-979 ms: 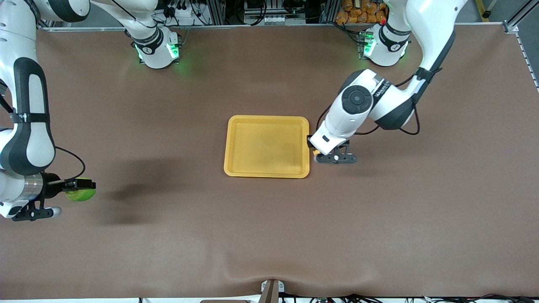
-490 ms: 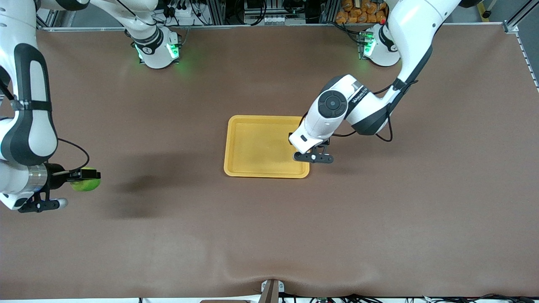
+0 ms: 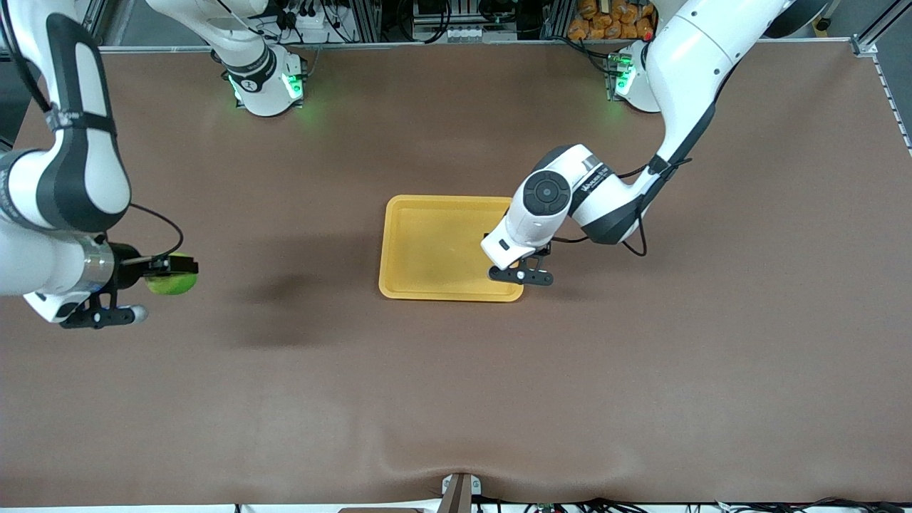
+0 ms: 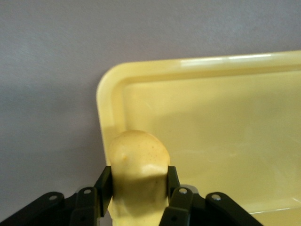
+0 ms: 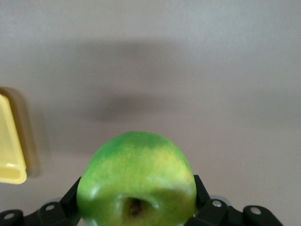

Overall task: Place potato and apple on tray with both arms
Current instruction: 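Carry the potato with the left gripper toward the yellow tray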

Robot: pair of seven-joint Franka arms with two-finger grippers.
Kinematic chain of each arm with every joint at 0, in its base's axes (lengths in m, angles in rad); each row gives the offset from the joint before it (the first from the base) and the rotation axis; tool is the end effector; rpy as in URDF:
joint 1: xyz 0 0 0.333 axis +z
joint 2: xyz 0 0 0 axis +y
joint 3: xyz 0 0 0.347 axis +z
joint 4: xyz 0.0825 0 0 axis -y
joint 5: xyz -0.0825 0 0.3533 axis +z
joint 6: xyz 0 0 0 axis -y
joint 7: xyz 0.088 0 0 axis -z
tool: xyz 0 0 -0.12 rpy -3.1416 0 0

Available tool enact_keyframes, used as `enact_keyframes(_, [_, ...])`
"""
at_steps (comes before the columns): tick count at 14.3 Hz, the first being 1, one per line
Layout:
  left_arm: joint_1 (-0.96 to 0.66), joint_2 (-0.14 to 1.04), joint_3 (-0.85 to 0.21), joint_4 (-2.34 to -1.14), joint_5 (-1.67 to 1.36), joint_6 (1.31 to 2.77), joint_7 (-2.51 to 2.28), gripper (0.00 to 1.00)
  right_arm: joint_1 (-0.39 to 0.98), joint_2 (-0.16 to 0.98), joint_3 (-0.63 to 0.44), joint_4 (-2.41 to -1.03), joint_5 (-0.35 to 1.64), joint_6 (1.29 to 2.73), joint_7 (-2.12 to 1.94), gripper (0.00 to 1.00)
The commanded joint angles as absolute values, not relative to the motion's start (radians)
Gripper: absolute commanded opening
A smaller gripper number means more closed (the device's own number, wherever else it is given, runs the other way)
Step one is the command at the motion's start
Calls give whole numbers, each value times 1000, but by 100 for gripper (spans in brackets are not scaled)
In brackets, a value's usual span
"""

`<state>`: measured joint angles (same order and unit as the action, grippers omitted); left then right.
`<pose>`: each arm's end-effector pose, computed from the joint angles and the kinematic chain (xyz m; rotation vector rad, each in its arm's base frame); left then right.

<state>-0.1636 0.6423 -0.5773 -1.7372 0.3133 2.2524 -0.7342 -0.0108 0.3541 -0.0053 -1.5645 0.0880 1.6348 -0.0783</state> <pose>0.5229 -0.3976 0.2865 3.0694 -0.1801 -0.1029 0.6091 0.0006 0.4476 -3.0137 -0.0664 0.4241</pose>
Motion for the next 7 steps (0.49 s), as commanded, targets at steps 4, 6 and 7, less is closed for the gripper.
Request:
enact_keyframes(4, [-186,695,-574,-1690,341,2230,-773,8,78,247,-6,-1652,98,1582,64,0])
enact_keyframes(6, [-187,706,-574,-1690,339,2232,-778,9,125,244,-6,-1657,100,1546,89,0])
enact_keyframes(7, [-187,709,-572,-1690,341,2235,-790,9,135,239,-6,-1673,106,1549,115,0])
